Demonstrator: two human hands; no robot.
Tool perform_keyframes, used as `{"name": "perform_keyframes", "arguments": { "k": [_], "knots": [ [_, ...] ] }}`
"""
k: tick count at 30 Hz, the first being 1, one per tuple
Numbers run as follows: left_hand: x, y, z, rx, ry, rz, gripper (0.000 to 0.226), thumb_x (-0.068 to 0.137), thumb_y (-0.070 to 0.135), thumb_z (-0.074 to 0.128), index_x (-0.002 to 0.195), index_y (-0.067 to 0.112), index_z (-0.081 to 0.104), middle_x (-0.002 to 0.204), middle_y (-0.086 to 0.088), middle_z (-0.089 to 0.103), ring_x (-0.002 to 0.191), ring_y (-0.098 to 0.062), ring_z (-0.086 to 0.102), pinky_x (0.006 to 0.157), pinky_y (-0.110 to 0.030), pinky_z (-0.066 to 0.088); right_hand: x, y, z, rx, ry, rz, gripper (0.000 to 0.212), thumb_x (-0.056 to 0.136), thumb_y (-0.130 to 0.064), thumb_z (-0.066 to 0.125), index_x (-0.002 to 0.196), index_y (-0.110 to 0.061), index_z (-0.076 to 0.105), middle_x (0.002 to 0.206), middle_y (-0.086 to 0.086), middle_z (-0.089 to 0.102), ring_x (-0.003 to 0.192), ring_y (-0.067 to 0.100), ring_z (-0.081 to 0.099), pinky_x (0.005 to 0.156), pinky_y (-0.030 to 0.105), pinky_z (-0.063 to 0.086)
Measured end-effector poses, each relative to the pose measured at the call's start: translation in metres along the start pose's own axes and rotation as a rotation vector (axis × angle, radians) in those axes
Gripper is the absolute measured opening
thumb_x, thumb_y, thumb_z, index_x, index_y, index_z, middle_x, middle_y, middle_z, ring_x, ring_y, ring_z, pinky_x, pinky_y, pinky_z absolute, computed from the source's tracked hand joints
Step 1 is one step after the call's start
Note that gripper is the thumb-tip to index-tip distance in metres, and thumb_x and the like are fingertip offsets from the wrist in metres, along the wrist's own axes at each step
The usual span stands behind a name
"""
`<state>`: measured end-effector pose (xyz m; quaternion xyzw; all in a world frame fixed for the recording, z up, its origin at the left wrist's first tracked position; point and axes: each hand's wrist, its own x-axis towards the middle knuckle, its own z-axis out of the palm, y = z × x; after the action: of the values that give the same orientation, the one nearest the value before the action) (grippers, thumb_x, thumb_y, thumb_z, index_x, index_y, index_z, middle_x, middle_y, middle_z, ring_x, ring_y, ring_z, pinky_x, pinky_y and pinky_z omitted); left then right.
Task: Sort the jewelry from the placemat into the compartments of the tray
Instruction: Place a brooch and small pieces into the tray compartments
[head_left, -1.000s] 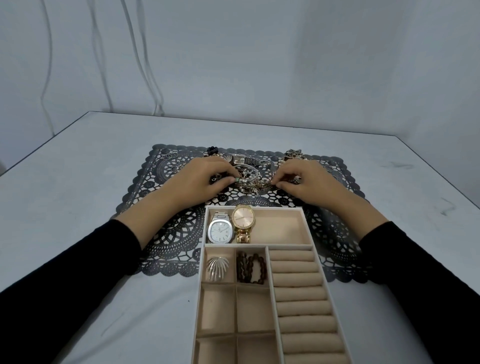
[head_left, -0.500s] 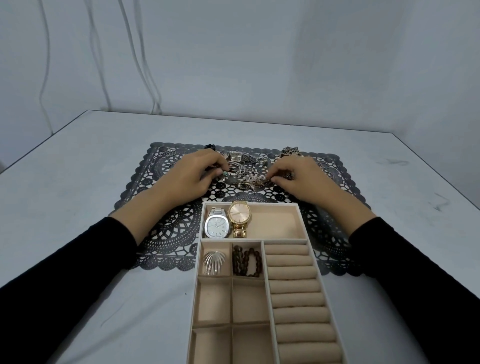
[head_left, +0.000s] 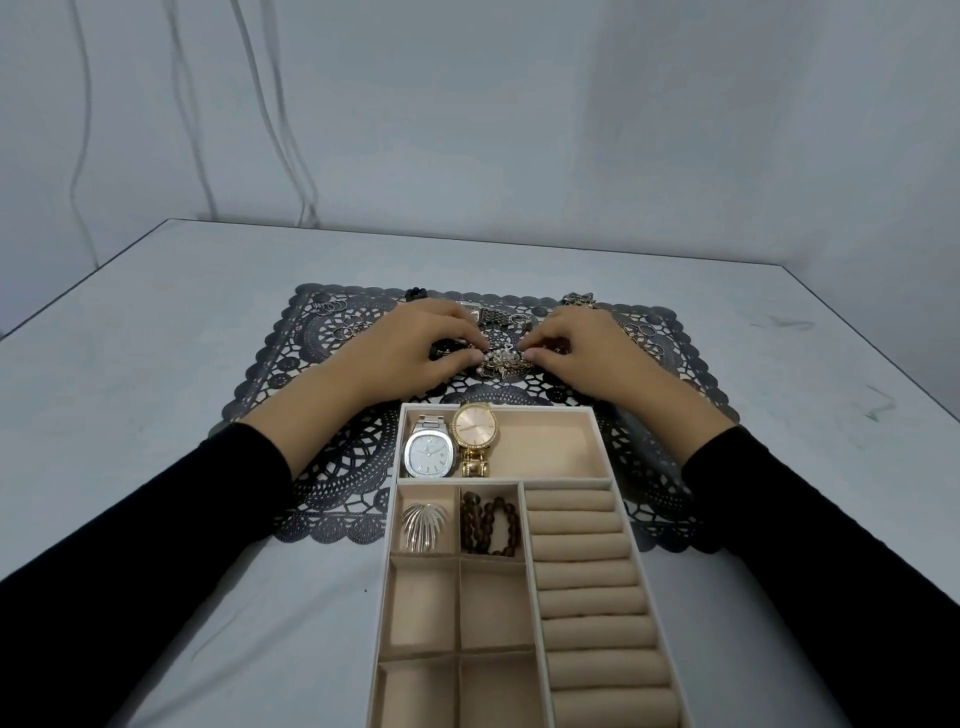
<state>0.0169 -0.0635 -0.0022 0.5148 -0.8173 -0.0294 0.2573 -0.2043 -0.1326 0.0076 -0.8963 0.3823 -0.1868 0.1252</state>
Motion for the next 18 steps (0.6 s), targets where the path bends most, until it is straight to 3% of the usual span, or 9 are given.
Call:
{"name": "perform_keyframes", "arguments": {
  "k": [7, 12, 14, 18],
  "knots": [
    [0.0018, 0.0014, 0.0, -0.02, -0.06, 0.019, 0.019, 0.092, 0.024, 0.066, 0.107, 0.018, 0.075, 0.111, 0.005, 0.068, 0.103, -0.007, 0.058, 0.092, -0.012, 0.036, 0.002, -0.0025, -0.0039, -0.011, -0.072, 0.009, 0.011, 0.09, -0.012, 0.06, 0.092, -0.014, 0.071, 0.089, -0.006, 0.06, 0.086, 0.011, 0.053, 0.079, 0.02, 0.03],
    [-0.0015, -0.0006, -0.0003, -0.071, -0.055, -0.019, 0.011, 0.091, 0.022, 0.067, 0.099, 0.018, 0.074, 0.103, 0.007, 0.068, 0.097, -0.008, 0.061, 0.089, -0.021, 0.044, -0.0001, 0.0024, -0.0054, 0.046, -0.081, 0.039, 0.013, 0.093, -0.006, 0.054, 0.089, -0.013, 0.064, 0.086, -0.01, 0.057, 0.083, 0.008, 0.051, 0.064, 0.015, 0.033],
    [-0.0019, 0.0005, -0.0007, -0.087, -0.043, -0.042, 0.011, 0.092, 0.023, 0.065, 0.099, 0.019, 0.072, 0.098, 0.01, 0.067, 0.093, -0.005, 0.06, 0.084, -0.017, 0.042, -0.0018, 0.0042, -0.0076, 0.093, -0.064, 0.059, 0.013, 0.094, -0.008, 0.053, 0.09, -0.015, 0.063, 0.085, -0.015, 0.056, 0.082, 0.005, 0.051, 0.064, 0.01, 0.033],
    [-0.0033, 0.0043, -0.0006, -0.138, 0.039, -0.116, 0.008, 0.092, 0.022, 0.065, 0.097, 0.02, 0.071, 0.091, 0.019, 0.065, 0.089, 0.01, 0.058, 0.079, -0.002, 0.037, -0.0026, 0.0027, -0.0056, 0.119, -0.019, 0.032, 0.008, 0.092, -0.018, 0.06, 0.095, -0.016, 0.068, 0.093, -0.007, 0.062, 0.088, 0.009, 0.054, 0.071, 0.018, 0.037]
  ]
}}
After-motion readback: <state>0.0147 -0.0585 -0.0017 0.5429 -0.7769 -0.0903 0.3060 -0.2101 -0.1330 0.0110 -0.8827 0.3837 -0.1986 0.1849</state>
